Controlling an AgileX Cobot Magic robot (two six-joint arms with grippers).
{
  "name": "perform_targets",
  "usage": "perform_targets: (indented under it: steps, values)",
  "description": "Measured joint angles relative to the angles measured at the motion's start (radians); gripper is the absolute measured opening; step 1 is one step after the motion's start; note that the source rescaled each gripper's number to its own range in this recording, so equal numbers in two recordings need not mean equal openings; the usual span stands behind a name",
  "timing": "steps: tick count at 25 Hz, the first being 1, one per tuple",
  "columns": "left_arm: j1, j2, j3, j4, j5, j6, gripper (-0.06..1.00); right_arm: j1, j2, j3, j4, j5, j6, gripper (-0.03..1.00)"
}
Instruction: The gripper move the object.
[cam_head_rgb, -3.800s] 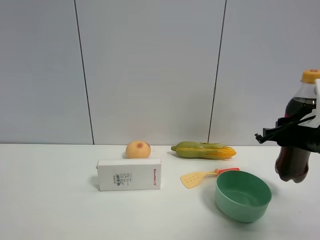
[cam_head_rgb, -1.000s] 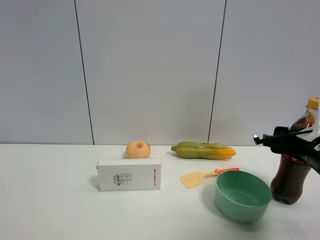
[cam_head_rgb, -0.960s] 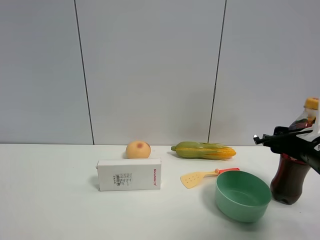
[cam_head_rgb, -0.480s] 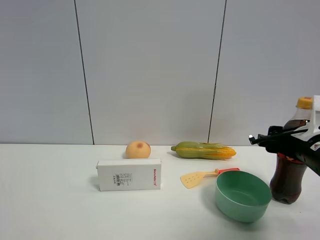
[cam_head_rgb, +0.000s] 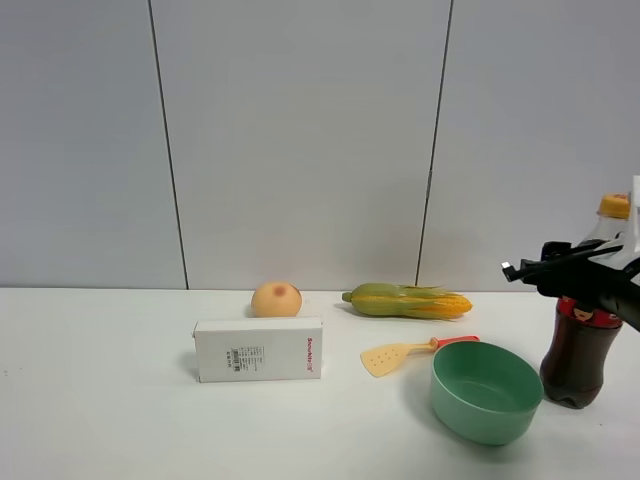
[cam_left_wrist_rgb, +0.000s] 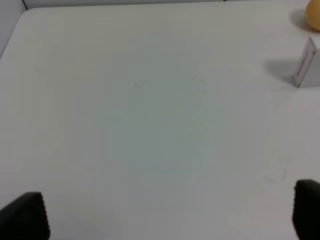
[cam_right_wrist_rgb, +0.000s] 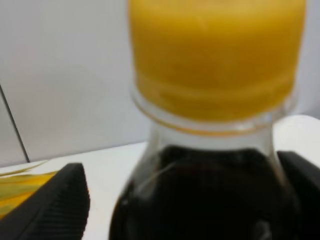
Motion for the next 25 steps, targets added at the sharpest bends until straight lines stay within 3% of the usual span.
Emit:
perform_targets:
  steps: [17,25]
  values:
    - [0.0,0.0,0.0,0.0,0.0,0.0,1.0,0.001,-0.114,0.001,0.058,0.241,-0.084,0.9]
    - [0.0,0.0,0.0,0.0,0.0,0.0,1.0,0.047,-0.174,0.002,0.225,0.276,-0.216,0.9]
